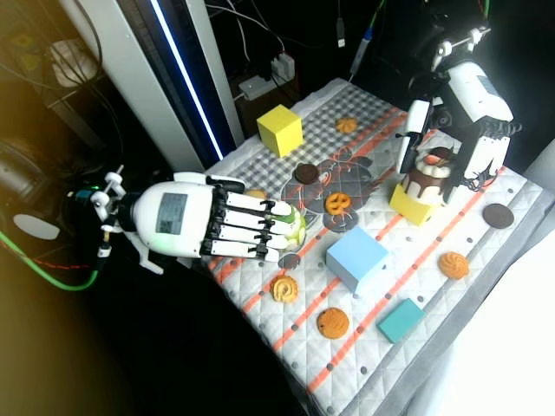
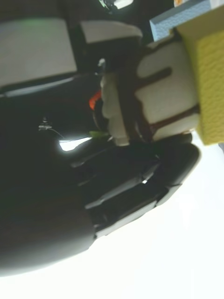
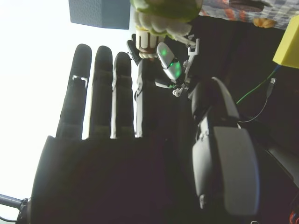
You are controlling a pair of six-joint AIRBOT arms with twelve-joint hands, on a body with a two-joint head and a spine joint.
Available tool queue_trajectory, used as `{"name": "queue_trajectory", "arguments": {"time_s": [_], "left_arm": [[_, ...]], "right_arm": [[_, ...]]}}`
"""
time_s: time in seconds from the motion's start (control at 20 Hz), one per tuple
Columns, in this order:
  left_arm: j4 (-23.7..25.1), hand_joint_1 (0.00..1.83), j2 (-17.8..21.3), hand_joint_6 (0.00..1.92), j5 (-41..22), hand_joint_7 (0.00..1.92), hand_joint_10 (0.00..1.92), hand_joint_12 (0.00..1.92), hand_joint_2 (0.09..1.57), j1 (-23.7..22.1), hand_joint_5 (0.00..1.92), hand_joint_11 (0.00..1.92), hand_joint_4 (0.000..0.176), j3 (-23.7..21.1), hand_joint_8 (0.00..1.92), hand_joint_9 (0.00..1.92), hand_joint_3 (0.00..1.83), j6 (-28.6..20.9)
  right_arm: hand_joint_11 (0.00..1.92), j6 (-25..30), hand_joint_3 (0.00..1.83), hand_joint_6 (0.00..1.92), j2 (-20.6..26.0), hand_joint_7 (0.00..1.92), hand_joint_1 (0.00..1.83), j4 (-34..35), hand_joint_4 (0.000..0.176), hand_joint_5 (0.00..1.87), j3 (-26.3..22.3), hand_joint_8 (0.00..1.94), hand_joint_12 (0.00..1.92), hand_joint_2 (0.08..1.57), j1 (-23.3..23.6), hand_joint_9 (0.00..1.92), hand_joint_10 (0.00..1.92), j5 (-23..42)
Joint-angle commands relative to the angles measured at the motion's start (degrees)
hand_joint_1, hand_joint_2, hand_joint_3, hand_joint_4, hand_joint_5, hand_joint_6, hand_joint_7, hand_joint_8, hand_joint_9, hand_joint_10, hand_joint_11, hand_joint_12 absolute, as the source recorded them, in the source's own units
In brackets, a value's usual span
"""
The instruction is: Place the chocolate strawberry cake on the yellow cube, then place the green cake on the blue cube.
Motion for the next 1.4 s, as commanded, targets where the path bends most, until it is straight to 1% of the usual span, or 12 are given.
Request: {"name": "queue_trajectory", "arguments": {"time_s": [0.0,0.1,0.35,0.4,0.45,0.6,0.7,0.8,0.85,1.2,1.25,1.35], "left_arm": [[0.8,0.87,0.4,0.0,-5.0,0.72,0.19,1.2,0.82,0.0,0.58,0.54,0.024,-0.1,0.0,0.81,0.0,0.1],[0.8,0.86,0.4,0.0,-5.0,0.7,0.19,1.22,0.82,0.0,0.55,0.53,0.039,-0.1,0.0,0.82,0.0,0.1],[0.8,0.81,0.4,0.0,-5.0,0.7,0.14,1.1,0.8,0.3,0.56,0.58,0.031,-0.3,0.0,0.83,0.0,0.0],[0.8,0.75,0.4,0.0,-5.0,0.68,0.11,1.12,0.81,0.3,0.5,0.55,0.082,-0.3,0.0,0.82,0.0,0.0],[0.8,0.75,0.5,0.0,-5.2,0.68,0.11,1.13,0.8,0.4,0.49,0.55,0.072,-0.5,0.0,0.81,0.0,0.0],[0.9,0.72,1.0,0.0,-6.3,0.6,0.04,1.05,0.78,1.2,0.44,0.48,0.094,-1.3,0.0,0.74,0.0,-0.3],[1.1,0.69,1.0,0.0,-6.9,0.32,0.0,0.98,0.77,1.2,0.22,0.04,0.15,-1.6,0.0,0.38,0.0,-0.3],[1.6,0.67,1.3,0.0,-7.6,0.18,0.0,0.74,0.77,1.3,0.11,0.0,0.148,-2.2,0.0,0.21,0.0,-0.3],[1.8,0.66,1.7,0.0,-8.1,0.13,0.0,0.68,0.77,1.3,0.07,0.0,0.169,-2.7,0.0,0.17,0.0,-0.3],[2.4,0.62,5.1,0.0,-13.6,0.0,0.0,0.02,0.76,3.1,0.0,0.0,0.176,-6.7,0.0,0.0,0.0,-0.5],[2.7,0.62,6.9,0.0,-18.6,0.0,0.0,0.0,0.75,5.4,0.0,0.0,0.176,-9.2,0.0,0.0,0.0,-2.8],[3.9,0.63,9.5,0.0,-26.5,0.0,0.0,0.0,0.75,9.9,0.0,0.0,0.176,-12.0,0.0,0.0,0.0,-11.5]], "right_arm": [[0.13,0.6,0.0,0.01,0.0,0.42,0.38,1.1,0.051,0.46,0.2,0.0,0.83,1.25,0.7,0.42,0.0,6.8],[0.13,0.6,0.0,0.0,-0.1,0.43,0.39,1.1,0.056,0.45,0.2,0.0,0.84,1.26,0.7,0.42,0.0,6.8],[0.13,0.8,0.0,0.0,-0.2,0.44,0.42,1.1,0.066,0.45,0.2,0.0,0.84,1.25,0.5,0.43,0.0,6.8],[0.13,0.8,0.0,0.0,-0.2,0.43,0.45,1.1,0.072,0.44,0.2,0.0,0.83,1.26,0.5,0.42,0.0,6.8],[0.14,0.8,0.0,0.0,-0.2,0.43,0.44,1.1,0.073,0.44,0.2,0.0,0.83,1.26,0.5,0.43,0.0,6.8],[0.14,0.8,0.0,0.0,-0.2,0.42,0.44,1.1,0.06,0.44,0.2,0.0,0.78,1.26,0.5,0.42,0.0,6.8],[0.11,0.9,0.0,0.0,-0.2,0.41,0.41,1.2,0.055,0.42,0.2,0.0,0.78,1.27,0.4,0.4,0.0,6.8],[0.1,0.9,0.0,0.0,-0.2,0.41,0.43,1.2,0.066,0.42,0.1,0.0,0.77,1.27,0.3,0.4,0.0,6.8],[0.1,0.9,0.0,0.0,-0.2,0.4,0.42,1.2,0.072,0.41,0.1,0.0,0.77,1.27,0.3,0.39,0.0,6.8],[0.06,0.9,0.0,0.0,-0.2,0.38,0.39,1.4,0.079,0.42,0.2,0.0,0.78,1.25,0.3,0.35,0.0,6.8],[0.01,0.9,0.0,0.0,-0.2,0.38,0.43,1.5,0.072,0.41,0.2,0.0,0.8,1.24,0.3,0.33,0.0,6.9],[0.0,0.9,0.0,0.0,-0.2,0.34,0.46,1.9,0.101,0.36,0.3,0.0,0.67,1.23,0.3,0.27,0.0,6.8]]}}
